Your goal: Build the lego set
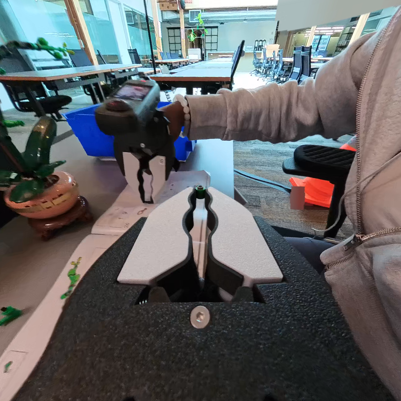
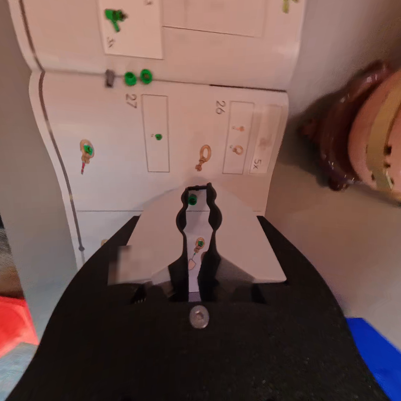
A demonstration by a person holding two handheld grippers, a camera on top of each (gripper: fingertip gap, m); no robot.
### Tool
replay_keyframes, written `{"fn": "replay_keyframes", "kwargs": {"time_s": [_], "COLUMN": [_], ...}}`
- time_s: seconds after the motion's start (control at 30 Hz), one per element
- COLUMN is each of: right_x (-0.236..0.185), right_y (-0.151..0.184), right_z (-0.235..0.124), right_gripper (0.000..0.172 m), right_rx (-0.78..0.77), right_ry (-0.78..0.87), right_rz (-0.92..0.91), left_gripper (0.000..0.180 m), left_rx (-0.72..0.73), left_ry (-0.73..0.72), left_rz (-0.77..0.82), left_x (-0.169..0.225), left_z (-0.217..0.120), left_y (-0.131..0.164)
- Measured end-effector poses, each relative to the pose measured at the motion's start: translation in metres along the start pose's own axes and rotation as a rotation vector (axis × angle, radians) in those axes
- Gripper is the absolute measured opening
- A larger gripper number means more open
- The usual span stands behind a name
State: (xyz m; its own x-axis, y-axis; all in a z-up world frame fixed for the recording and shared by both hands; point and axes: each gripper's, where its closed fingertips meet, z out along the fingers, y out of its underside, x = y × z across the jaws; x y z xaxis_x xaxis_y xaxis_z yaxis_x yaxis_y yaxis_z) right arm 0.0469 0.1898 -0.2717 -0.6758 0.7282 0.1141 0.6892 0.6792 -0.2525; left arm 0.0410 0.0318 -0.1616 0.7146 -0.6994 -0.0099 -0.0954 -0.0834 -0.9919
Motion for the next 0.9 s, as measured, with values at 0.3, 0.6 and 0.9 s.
{"fn": "replay_keyframes", "kwargs": {"time_s": [0.3,0.6,0.9], "right_x": [-0.038,-0.034,-0.036], "right_y": [-0.018,-0.02,0.0], "right_z": [0.0,-0.016,-0.017], "right_gripper": [0.016,0.025,0.014], "right_rx": [0.049,0.128,0.309], "right_ry": [-0.136,-0.024,0.069], "right_rz": [-0.401,-0.022,0.976], "left_gripper": [0.006,0.006,0.006], "left_rx": [-0.056,-0.05,0.003], "left_ry": [-0.028,0.01,0.06], "left_rz": [-0.051,-0.1,-0.163], "left_x": [-0.019,-0.02,-0.016], "left_z": [-0.002,-0.003,-0.007], "left_y": [0.02,0.028,0.026]}}
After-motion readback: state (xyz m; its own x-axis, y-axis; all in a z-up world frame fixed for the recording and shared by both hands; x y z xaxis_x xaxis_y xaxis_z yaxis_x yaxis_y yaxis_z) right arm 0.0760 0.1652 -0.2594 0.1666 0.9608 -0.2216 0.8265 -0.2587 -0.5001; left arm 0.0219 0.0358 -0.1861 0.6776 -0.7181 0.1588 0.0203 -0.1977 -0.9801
